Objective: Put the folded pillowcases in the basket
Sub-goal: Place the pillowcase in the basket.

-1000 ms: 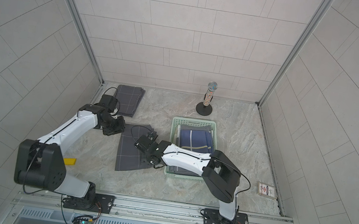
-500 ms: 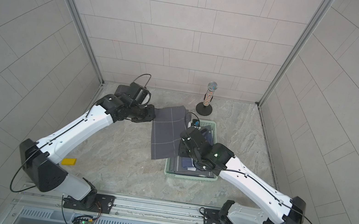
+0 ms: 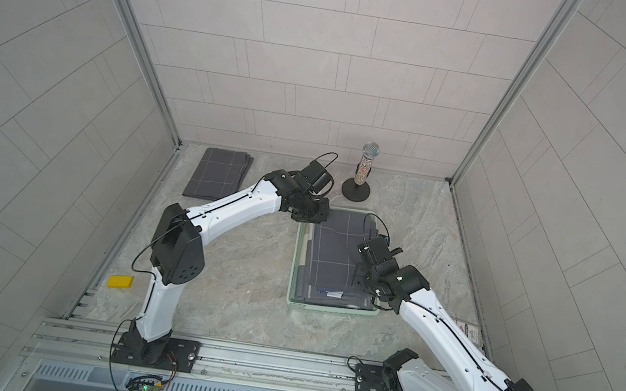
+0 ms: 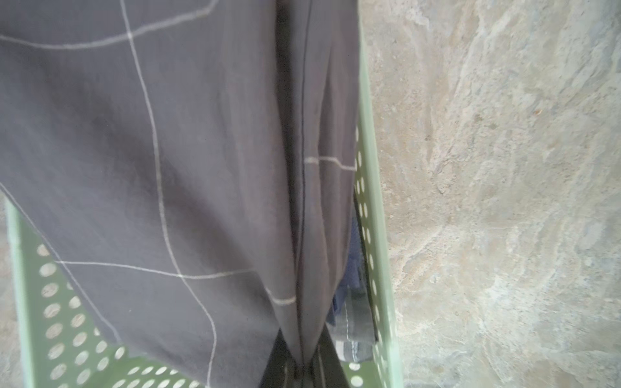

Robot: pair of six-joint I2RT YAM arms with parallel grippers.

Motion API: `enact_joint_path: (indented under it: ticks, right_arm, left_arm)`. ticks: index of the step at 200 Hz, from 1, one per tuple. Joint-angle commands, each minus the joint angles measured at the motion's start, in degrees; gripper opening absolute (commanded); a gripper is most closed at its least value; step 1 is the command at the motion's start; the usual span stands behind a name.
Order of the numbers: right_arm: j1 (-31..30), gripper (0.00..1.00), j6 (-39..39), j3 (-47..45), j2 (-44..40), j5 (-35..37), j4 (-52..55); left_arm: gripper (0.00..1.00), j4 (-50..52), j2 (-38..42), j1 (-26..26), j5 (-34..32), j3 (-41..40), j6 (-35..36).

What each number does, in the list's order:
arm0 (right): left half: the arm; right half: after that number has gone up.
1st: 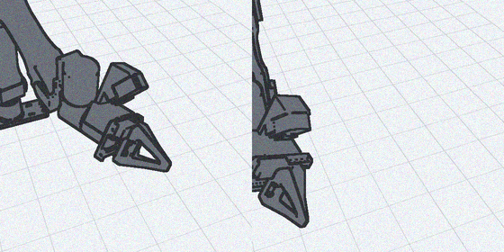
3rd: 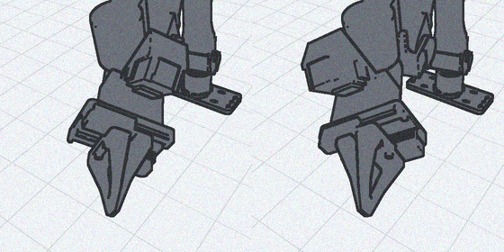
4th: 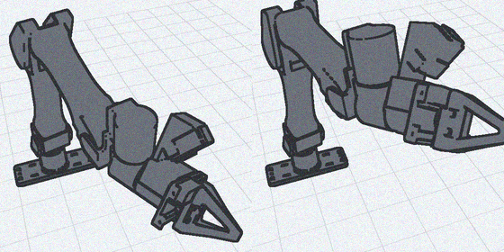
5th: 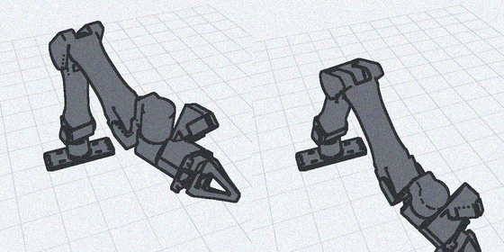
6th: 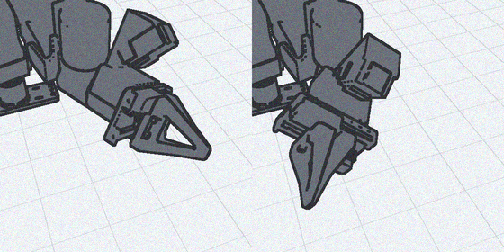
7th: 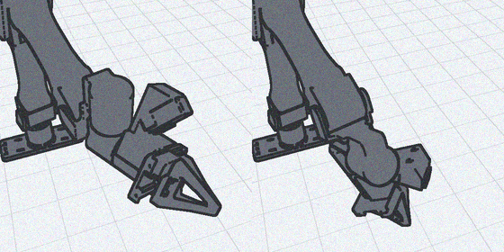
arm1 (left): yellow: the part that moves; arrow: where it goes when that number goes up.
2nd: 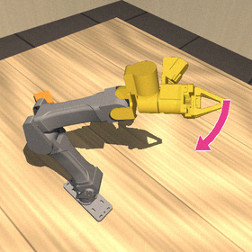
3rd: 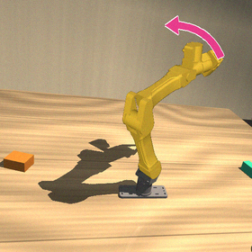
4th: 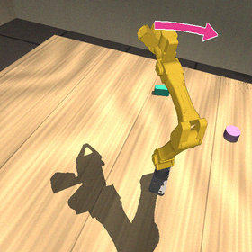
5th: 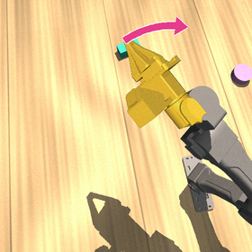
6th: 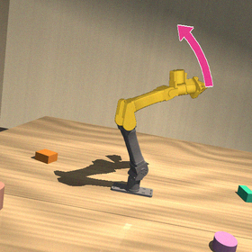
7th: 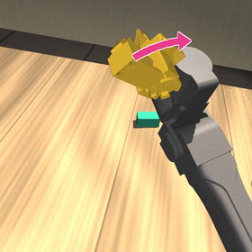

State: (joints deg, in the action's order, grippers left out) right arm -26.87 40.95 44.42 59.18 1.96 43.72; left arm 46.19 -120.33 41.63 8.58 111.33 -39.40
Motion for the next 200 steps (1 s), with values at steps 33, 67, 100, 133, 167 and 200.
enact_joint_path:
  ticks: [33, 67, 100, 133, 167, 200]
  right_arm:
    - [3.73, 0.00, -2.69, -2.49, 7.35, -3.21, -6.12]
    - [3.76, 0.00, -2.42, -3.37, 11.20, -5.28, -8.11]
    - [3.74, 0.41, -2.06, -3.10, 9.25, -3.87, -6.01]
    - [3.20, 0.54, -1.66, -0.28, 1.97, -0.76, -0.27]
    - [2.09, 0.52, -1.99, 3.63, -2.36, 0.57, 3.79]
    - [0.18, 0.50, -0.98, 4.03, -3.93, -1.07, 3.12]
  left_arm:
    - [0.00, 0.08, -3.09, -2.53, -3.98, -3.01, 0.90]
    - [0.18, -3.71, -3.26, -4.97, -2.05, -6.73, 1.17]
    - [0.58, -2.33, -6.05, -5.55, 2.10, -2.97, 6.41]
    - [0.62, -2.87, -2.09, -5.43, 5.26, -1.88, 8.58]
    - [0.61, -1.39, 4.50, -5.84, 4.56, -2.12, 11.18]
    - [0.51, -0.36, 9.75, -11.78, -2.59, -6.78, 12.30]
